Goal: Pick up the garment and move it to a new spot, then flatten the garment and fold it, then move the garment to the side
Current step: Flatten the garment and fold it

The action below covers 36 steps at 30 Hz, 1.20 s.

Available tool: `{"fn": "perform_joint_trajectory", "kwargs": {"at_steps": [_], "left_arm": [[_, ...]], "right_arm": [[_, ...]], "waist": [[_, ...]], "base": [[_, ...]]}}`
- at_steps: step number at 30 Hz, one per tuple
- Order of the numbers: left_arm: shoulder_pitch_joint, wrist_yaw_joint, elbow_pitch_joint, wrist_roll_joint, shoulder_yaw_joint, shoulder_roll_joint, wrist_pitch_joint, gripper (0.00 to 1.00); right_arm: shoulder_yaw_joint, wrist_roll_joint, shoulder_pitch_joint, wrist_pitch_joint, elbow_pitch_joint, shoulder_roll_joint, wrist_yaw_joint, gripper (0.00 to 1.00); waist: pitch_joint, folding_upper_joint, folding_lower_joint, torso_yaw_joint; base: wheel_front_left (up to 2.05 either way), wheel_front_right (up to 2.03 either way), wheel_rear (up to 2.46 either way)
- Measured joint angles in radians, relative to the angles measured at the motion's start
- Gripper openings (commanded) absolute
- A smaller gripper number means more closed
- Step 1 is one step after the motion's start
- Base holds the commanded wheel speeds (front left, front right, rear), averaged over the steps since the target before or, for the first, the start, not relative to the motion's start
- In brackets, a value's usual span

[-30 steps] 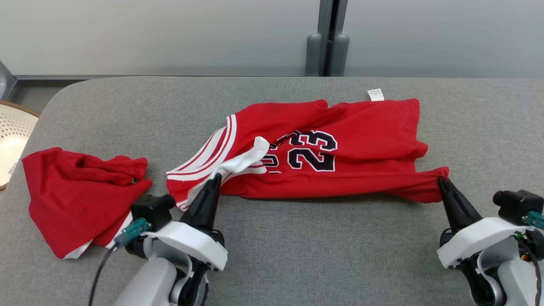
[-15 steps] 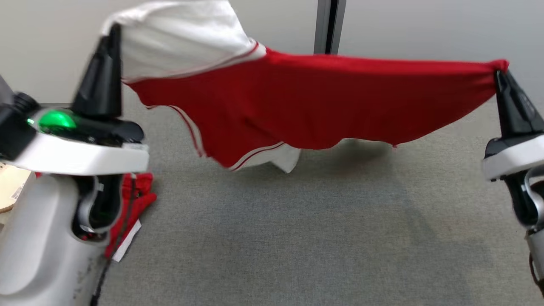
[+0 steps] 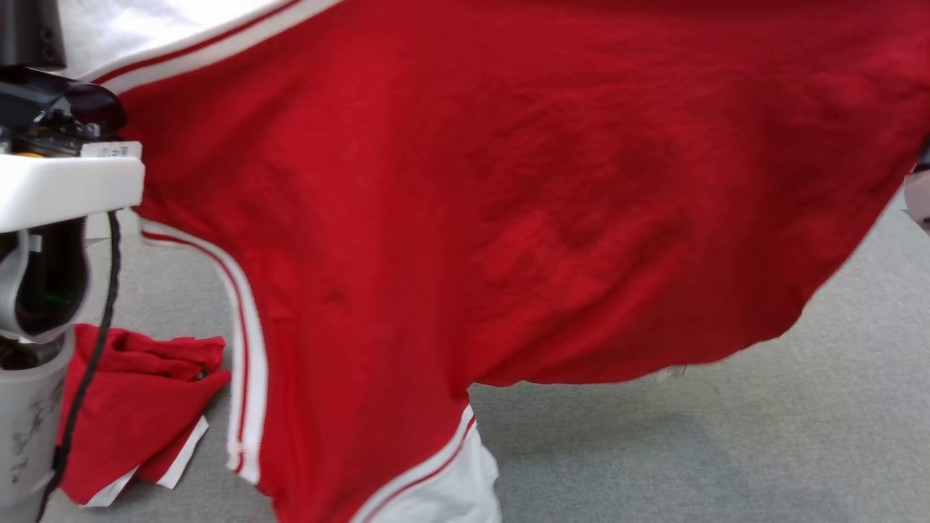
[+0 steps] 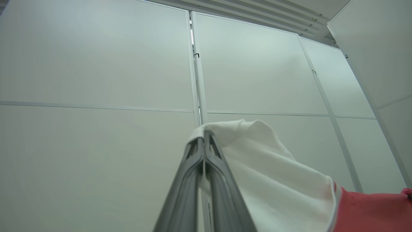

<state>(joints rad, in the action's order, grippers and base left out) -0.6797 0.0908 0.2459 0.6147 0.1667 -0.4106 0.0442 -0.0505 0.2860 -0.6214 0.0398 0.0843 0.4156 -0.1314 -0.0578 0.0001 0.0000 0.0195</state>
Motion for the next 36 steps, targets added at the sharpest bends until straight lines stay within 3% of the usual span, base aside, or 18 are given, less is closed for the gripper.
{"fn": "perform_joint_trajectory", "kwargs": {"at_steps": [8,15,21,24,30,33,36], "left_arm": [[-0.011,0.02,-0.009,-0.001,-0.013,-0.048,-0.07,0.0],[-0.166,-0.019,-0.128,0.03,-0.002,-0.056,-0.125,0.0],[-0.432,-0.108,-0.357,-0.021,0.073,-0.065,-0.139,0.0],[-0.609,-0.141,-0.513,-0.069,0.096,-0.059,-0.095,0.0],[-0.921,-0.141,-0.779,-0.13,0.084,-0.001,0.1,0.0],[-1.016,-0.143,-0.865,-0.151,0.081,0.031,0.186,0.0],[-1.04,-0.143,-0.898,-0.16,0.081,0.056,0.207,0.0]], "right_arm": [[0.04,-0.086,0.033,0.154,-0.121,-0.024,0.0,0.0],[-0.002,-0.095,-0.112,0.226,-0.126,0.003,0.0,0.0],[-0.129,-0.07,-0.395,0.213,0.055,0.024,0.0,0.0],[-0.169,-0.082,-0.586,0.168,0.181,0.028,0.0,0.0],[-0.174,-0.213,-0.9,-0.029,0.425,-0.026,-0.001,0.0],[-0.151,-0.266,-0.964,-0.129,0.529,-0.069,0.0,0.0],[-0.141,-0.292,-0.975,-0.189,0.588,-0.093,-0.001,0.0]], "waist": [[0.029,0.0,0.0,-0.046],[0.145,0.0,0.0,-0.065],[0.318,0.0,0.0,-0.073],[0.414,0.0,0.0,-0.077],[0.578,0.0,0.0,-0.08],[0.634,-0.0001,0.0,-0.079],[0.658,-0.0001,0.0001,-0.075]], "base": [[0.0,0.0,0.0],[0.0,0.0,0.0],[0.0,0.0,0.0],[0.0,0.0,0.0],[0.0,0.0,0.0],[0.0,0.0,0.0],[0.0,0.0,0.0]]}}
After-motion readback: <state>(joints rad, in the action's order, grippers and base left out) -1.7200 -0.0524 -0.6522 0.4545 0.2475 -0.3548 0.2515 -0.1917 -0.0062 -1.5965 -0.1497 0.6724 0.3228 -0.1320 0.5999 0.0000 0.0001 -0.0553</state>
